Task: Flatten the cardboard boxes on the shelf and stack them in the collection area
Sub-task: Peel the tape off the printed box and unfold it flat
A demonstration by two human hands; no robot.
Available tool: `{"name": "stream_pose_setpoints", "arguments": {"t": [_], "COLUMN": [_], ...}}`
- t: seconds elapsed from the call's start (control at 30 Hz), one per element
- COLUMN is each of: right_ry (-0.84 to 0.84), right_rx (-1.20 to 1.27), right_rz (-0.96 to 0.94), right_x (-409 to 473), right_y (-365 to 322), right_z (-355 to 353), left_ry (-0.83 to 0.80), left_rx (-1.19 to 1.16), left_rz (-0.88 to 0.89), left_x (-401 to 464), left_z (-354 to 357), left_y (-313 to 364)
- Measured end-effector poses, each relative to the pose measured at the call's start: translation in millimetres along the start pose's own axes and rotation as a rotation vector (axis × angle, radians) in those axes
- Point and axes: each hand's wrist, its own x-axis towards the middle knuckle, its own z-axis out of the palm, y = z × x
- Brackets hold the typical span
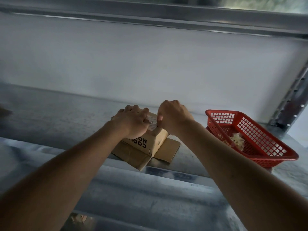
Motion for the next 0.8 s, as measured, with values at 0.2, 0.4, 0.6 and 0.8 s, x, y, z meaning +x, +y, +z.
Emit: {"name": "stream_pose_setpoints", "arguments": {"t": [0.2,0.4,0.6,0.8], "right_ry": [-0.034,-0.092,-0.016,0.034], "right_rx": [-0.137,-0.155,-0.187,0.150], "right_rz": [-0.166,-0.260,-0.298,-0.197], "right_x": [-4.2,-5.8,3.3,3.1], "right_y": [0.9,4.4,22.1,44.0], "right_z": [-8.8,-12.4,-2.3,15.7], "left_ry": [-0.014,-0.007,-0.053,-0.060], "left_rx": [-0.011,-0.092,-0.069,-0.092], "left_rz": [0.021,0.013,0.016,-0.007], "left_x": [4.0,5.7,4.7,8.5], "left_z": [2.3,11.1,10.4,11.6], "left_y": [-5.0,-11.0,-13.1,-13.6]}}
